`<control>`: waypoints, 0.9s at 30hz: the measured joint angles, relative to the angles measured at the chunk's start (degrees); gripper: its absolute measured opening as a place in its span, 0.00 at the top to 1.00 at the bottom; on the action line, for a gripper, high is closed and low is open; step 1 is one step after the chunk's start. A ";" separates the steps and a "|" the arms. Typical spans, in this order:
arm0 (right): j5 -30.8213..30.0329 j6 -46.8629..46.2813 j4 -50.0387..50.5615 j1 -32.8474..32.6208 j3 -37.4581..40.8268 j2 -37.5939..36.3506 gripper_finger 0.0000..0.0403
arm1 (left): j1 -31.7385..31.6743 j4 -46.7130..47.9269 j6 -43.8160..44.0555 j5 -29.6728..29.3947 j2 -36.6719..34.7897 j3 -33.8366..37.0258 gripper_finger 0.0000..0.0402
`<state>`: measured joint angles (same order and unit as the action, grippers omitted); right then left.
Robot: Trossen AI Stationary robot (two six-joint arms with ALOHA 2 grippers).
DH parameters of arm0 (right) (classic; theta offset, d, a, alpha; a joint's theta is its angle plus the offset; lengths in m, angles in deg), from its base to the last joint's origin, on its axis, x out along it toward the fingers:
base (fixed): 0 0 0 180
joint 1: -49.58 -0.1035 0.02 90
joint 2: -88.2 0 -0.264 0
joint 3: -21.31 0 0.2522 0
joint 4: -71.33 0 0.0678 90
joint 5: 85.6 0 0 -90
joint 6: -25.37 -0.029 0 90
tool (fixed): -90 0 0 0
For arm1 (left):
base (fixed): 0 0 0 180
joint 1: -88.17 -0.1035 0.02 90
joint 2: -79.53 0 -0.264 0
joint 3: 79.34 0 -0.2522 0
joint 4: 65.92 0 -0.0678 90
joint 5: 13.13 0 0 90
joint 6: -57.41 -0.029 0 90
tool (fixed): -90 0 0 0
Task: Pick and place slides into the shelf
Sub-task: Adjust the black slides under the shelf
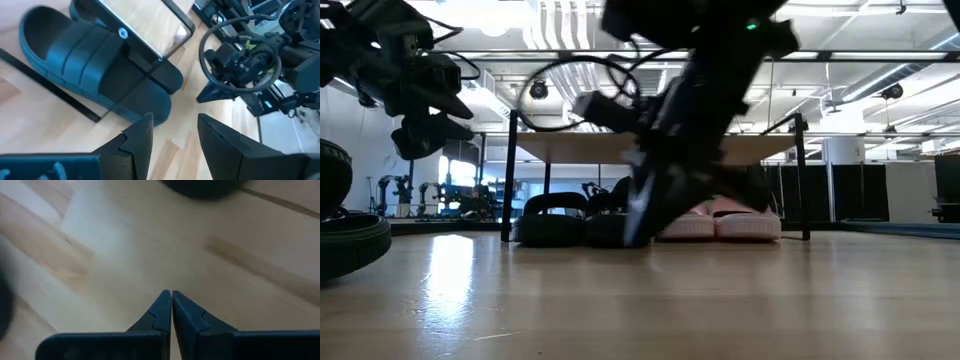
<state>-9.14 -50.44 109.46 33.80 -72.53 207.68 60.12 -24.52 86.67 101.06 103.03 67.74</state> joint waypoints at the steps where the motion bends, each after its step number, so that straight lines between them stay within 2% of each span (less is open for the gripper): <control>1: -0.21 1.22 -0.75 0.42 -1.07 1.00 0.98 | 0.02 0.10 0.17 0.41 -0.35 0.00 0.65; 8: -7.87 5.77 0.74 3.77 -8.58 6.29 0.98 | 0.02 0.04 0.39 0.90 -4.26 0.00 0.65; 14: -14.63 4.43 11.16 6.48 -12.93 7.92 0.98 | 0.02 0.48 0.54 0.91 -8.29 0.00 0.65; 18: -12.79 11.26 10.50 7.67 -15.12 7.59 0.98 | 0.04 3.59 2.91 1.24 -9.71 0.00 0.65; 22: -5.04 19.49 9.15 7.68 -18.28 6.87 0.98 | 0.17 5.98 3.42 4.66 -9.69 0.02 0.65; 24: -2.82 20.36 9.21 7.03 -18.95 6.33 0.98 | 0.44 5.77 3.07 5.27 -9.77 0.02 0.65; 27: -2.61 17.59 9.95 5.91 -18.97 5.17 0.98 | 1.54 2.37 0.08 5.51 -9.10 0.02 0.65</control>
<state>-11.75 -32.85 119.41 39.71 -91.50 212.85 61.66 -22.15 86.75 106.57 93.93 67.77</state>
